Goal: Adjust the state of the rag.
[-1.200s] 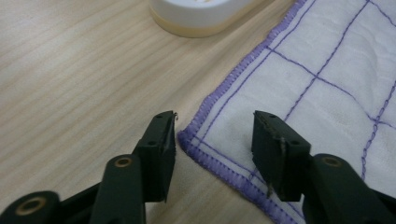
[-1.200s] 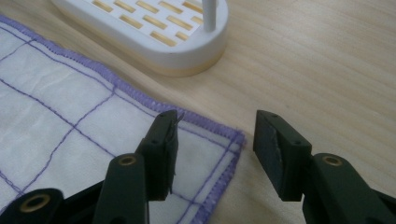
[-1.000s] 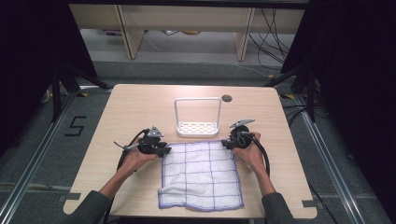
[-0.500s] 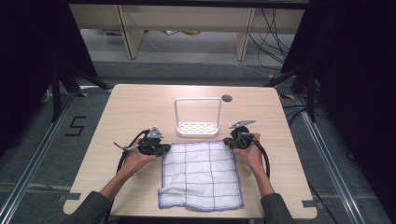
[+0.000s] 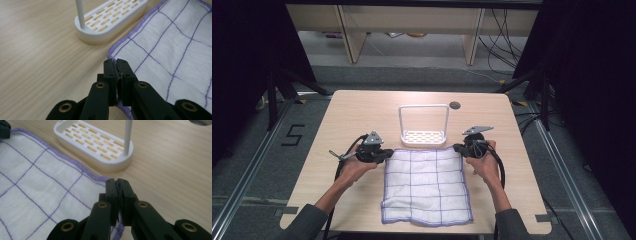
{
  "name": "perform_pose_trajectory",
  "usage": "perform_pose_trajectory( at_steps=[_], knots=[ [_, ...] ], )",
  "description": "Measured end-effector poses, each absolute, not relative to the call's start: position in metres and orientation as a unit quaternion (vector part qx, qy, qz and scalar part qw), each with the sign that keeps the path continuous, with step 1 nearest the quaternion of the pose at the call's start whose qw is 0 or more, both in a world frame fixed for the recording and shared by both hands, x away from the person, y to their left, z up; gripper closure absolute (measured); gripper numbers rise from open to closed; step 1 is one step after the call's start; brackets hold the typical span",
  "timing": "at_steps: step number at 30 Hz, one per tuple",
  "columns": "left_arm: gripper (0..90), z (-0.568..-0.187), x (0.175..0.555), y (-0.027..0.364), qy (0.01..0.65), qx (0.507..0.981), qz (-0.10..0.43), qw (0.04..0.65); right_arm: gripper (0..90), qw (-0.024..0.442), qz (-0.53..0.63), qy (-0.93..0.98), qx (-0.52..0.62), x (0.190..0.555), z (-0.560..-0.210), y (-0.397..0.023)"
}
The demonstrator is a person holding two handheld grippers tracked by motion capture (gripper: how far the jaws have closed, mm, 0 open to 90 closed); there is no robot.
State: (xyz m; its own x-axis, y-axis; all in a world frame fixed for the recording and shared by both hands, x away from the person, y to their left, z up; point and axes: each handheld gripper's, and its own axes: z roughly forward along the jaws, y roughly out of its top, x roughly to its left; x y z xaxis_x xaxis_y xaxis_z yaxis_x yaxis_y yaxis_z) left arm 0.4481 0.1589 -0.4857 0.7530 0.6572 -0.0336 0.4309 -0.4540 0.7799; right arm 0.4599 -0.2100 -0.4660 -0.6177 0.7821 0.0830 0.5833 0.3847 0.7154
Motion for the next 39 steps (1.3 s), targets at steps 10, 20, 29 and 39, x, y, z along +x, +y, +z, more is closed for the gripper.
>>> perform_pose_trajectory(
  at_steps=[10, 20, 29, 39],
  knots=[
    [86.2, -0.48, 0.45, 0.163, 0.325, 0.833, 0.133, 0.426, 88.0, 0.139, 0.375, 0.816, 0.416, 0.459, -0.461, -0.215],
    [86.3, -0.469, 0.452, 0.165, 0.321, 0.829, 0.136, 0.438, 88.0, 0.143, 0.389, 0.809, 0.417, 0.46, -0.451, -0.214],
    [86.3, -0.461, 0.453, 0.169, 0.32, 0.819, 0.144, 0.453, 88.0, 0.15, 0.41, 0.798, 0.416, 0.457, -0.439, -0.214],
    [86.3, -0.44, 0.445, 0.172, 0.307, 0.814, 0.152, 0.468, 88.0, 0.158, 0.414, 0.803, 0.399, 0.452, -0.42, -0.214]
  ],
)
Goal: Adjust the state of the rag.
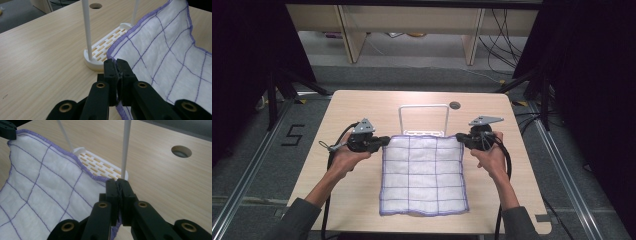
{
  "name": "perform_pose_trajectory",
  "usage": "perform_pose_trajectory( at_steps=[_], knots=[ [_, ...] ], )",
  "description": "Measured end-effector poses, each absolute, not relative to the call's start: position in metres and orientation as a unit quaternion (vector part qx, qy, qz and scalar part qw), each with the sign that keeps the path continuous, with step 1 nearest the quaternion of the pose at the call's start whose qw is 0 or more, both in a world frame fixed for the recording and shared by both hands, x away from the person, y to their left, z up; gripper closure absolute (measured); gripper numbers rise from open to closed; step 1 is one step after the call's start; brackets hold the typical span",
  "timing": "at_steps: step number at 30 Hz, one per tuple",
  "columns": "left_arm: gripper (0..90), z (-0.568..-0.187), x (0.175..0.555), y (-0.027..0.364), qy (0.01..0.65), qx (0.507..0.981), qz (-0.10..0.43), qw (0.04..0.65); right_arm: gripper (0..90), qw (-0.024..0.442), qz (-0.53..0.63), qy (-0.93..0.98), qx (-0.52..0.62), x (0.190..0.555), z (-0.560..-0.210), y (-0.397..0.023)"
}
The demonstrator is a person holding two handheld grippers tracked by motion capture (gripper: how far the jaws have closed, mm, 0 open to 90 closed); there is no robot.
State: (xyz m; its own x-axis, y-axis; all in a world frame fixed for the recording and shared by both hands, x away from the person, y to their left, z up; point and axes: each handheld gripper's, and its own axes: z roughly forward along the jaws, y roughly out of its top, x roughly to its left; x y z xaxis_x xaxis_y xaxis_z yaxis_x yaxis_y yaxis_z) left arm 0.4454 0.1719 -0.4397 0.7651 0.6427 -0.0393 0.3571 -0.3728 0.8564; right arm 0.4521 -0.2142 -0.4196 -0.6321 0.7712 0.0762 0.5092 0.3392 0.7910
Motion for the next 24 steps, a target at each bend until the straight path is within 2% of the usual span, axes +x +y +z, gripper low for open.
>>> perform_pose_trajectory(
  at_steps=[14, 15, 24],
  knots=[
    [86.3, -0.44, 0.389, 0.179, 0.264, 0.824, 0.134, 0.484, 88.0, 0.152, 0.407, 0.822, 0.367, 0.392, -0.416, -0.218],
    [86.3, -0.44, 0.389, 0.179, 0.264, 0.824, 0.134, 0.484, 88.0, 0.163, 0.409, 0.826, 0.351, 0.39, -0.416, -0.219],
    [86.2, -0.456, 0.353, 0.184, 0.241, 0.837, 0.108, 0.479, 88.0, 0.15, 0.408, 0.832, 0.345, 0.355, -0.425, -0.222]
  ],
)
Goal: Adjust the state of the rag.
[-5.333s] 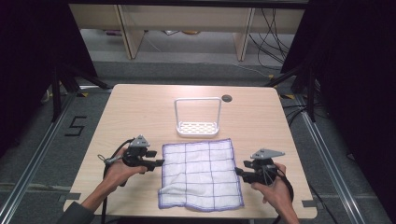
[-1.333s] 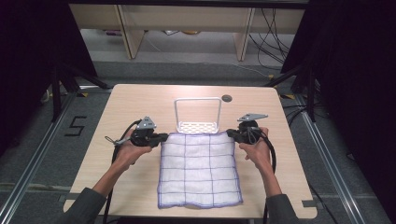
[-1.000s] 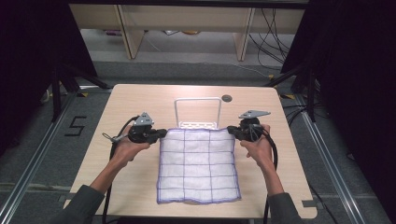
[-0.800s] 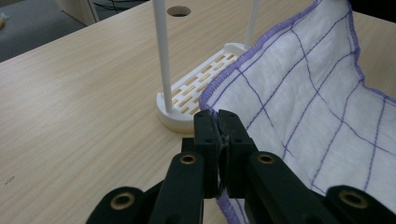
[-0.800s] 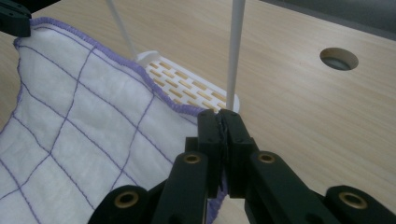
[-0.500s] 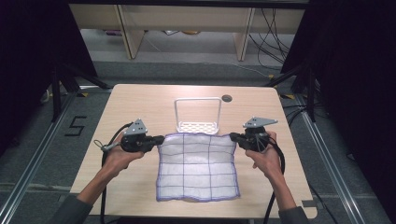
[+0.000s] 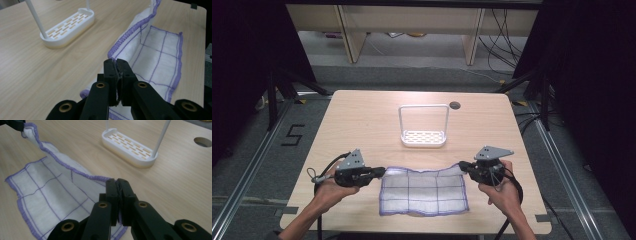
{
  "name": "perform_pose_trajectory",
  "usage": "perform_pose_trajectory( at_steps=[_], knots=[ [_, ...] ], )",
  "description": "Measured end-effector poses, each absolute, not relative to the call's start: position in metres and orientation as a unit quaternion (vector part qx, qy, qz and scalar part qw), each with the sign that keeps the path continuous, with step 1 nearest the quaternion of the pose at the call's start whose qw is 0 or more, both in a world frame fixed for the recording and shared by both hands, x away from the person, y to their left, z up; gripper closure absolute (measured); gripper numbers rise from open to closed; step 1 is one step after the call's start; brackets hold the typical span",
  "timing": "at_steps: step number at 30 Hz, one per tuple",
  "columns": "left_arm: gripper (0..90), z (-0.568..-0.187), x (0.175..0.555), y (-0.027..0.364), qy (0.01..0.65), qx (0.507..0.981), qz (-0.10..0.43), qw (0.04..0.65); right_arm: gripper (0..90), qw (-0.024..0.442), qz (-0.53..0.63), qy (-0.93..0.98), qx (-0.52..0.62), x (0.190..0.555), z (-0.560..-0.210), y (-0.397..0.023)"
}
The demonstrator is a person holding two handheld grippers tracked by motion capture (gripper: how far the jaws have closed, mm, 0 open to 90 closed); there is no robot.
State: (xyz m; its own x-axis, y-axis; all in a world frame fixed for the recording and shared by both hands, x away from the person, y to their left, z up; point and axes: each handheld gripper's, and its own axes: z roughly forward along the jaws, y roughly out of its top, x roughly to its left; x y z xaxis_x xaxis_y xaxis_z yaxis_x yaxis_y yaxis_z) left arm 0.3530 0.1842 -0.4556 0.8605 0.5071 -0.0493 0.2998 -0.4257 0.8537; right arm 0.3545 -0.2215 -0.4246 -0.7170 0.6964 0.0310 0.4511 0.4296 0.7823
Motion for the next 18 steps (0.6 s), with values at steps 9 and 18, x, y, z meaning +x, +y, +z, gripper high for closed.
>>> perform_pose_trajectory(
  at_steps=[9, 18],
  knots=[
    [86.1, -0.471, 0.328, 0.177, 0.213, 0.858, 0.095, 0.457, 88.0, 0.144, 0.395, 0.841, 0.34, 0.329, -0.442, -0.219],
    [85.7, -0.496, 0.311, 0.172, 0.195, 0.882, 0.094, 0.418, 87.8, 0.114, 0.385, 0.85, 0.342, 0.311, -0.468, -0.224]
  ],
)
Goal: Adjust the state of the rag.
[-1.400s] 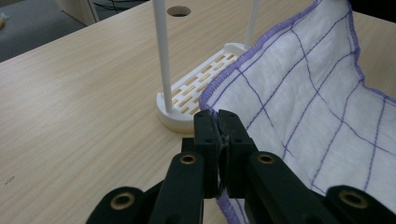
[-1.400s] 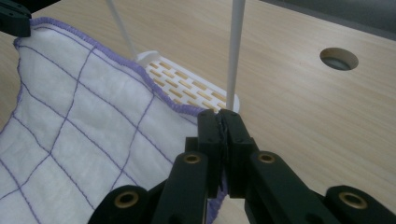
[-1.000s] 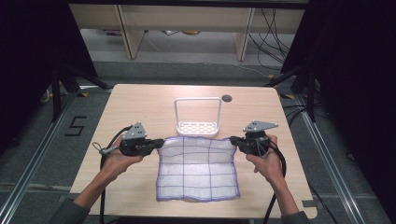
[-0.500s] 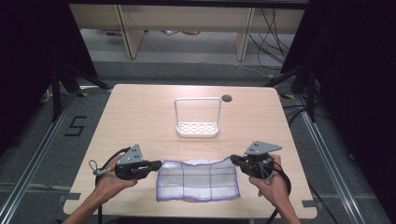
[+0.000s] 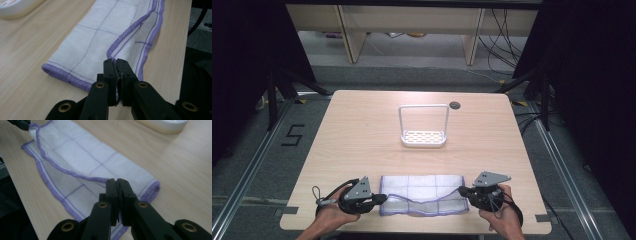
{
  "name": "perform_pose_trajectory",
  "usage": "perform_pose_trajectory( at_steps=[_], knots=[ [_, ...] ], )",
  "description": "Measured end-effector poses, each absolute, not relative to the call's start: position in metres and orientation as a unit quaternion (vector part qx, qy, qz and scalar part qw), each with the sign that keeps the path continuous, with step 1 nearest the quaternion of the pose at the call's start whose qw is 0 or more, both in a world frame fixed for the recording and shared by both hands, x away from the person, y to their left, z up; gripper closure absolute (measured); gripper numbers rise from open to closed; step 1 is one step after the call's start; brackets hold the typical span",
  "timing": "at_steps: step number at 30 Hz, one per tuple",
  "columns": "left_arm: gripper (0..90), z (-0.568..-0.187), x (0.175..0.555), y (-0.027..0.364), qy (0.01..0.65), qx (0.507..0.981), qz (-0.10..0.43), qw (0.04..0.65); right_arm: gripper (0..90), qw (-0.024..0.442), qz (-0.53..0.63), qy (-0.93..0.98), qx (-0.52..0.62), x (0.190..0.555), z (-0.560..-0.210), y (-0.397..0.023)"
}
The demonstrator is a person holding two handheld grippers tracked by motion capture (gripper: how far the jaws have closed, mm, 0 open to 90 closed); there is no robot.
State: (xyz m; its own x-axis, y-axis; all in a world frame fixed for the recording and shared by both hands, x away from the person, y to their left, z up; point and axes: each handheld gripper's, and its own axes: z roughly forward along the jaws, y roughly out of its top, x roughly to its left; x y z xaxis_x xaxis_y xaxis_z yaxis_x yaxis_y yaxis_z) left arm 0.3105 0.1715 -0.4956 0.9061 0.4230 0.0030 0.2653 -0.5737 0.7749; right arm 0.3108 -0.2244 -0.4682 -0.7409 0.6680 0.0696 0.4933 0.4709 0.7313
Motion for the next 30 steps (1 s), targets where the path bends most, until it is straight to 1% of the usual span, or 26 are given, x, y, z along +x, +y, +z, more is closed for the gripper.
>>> perform_pose_trajectory(
  at_steps=[3, 4, 5, 6, 7, 8, 10, 11, 12, 15, 17, 19, 20, 23, 26, 30],
  knots=[
    [85.1, -0.499, 0.308, 0.17, 0.187, 0.889, 0.091, 0.409, 87.5, 0.107, 0.381, 0.853, 0.34, 0.306, -0.474, -0.226],
    [84.7, -0.501, 0.307, 0.17, 0.186, 0.891, 0.086, 0.405, 87.3, 0.091, 0.377, 0.849, 0.358, 0.301, -0.477, -0.224],
    [83.9, -0.502, 0.305, 0.17, 0.187, 0.891, 0.084, 0.405, 87.0, 0.098, 0.38, 0.852, 0.345, 0.301, -0.479, -0.226],
    [82.1, -0.502, 0.305, 0.17, 0.187, 0.891, 0.084, 0.405, 87.0, 0.098, 0.38, 0.852, 0.345, 0.301, -0.479, -0.226],
    [79.8, -0.503, 0.301, 0.171, 0.188, 0.893, 0.076, 0.401, 85.1, 0.092, 0.378, 0.854, 0.344, 0.298, -0.482, -0.228],
    [76.6, -0.503, 0.301, 0.172, 0.18, 0.895, 0.072, 0.401, 83.0, 0.091, 0.382, 0.851, 0.348, 0.295, -0.482, -0.229],
    [65.9, -0.502, 0.298, 0.173, 0.199, 0.886, 0.072, 0.413, 75.9, 0.084, 0.379, 0.851, 0.354, 0.291, -0.482, -0.231],
    [63.3, -0.501, 0.3, 0.175, 0.195, 0.887, 0.074, 0.413, 73.1, 0.089, 0.384, 0.847, 0.357, 0.289, -0.481, -0.232],
    [60.4, -0.498, 0.3, 0.177, 0.211, 0.878, 0.068, 0.424, 70.8, 0.084, 0.388, 0.841, 0.369, 0.286, -0.48, -0.232],
    [48.7, -0.489, 0.307, 0.182, 0.236, 0.861, 0.072, 0.445, 59.5, 0.079, 0.407, 0.828, 0.378, 0.282, -0.475, -0.236],
    [46.5, -0.482, 0.317, 0.187, 0.252, 0.852, 0.079, 0.452, 57.2, 0.081, 0.415, 0.817, 0.393, 0.283, -0.472, -0.239],
    [43.3, -0.48, 0.323, 0.188, 0.262, 0.846, 0.087, 0.456, 54.3, 0.094, 0.41, 0.813, 0.403, 0.287, -0.471, -0.241],
    [42.1, -0.478, 0.338, 0.189, 0.286, 0.84, 0.097, 0.45, 52.7, 0.103, 0.399, 0.808, 0.42, 0.287, -0.472, -0.24],
    [40.1, -0.482, 0.358, 0.186, 0.318, 0.834, 0.094, 0.44, 49.6, 0.115, 0.38, 0.813, 0.426, 0.29, -0.477, -0.237],
    [39.2, -0.487, 0.371, 0.183, 0.334, 0.835, 0.092, 0.429, 47.3, 0.12, 0.358, 0.818, 0.434, 0.289, -0.481, -0.234],
    [38.0, -0.493, 0.383, 0.181, 0.337, 0.843, 0.089, 0.411, 44.6, 0.115, 0.353, 0.813, 0.449, 0.287, -0.484, -0.233]
  ],
)
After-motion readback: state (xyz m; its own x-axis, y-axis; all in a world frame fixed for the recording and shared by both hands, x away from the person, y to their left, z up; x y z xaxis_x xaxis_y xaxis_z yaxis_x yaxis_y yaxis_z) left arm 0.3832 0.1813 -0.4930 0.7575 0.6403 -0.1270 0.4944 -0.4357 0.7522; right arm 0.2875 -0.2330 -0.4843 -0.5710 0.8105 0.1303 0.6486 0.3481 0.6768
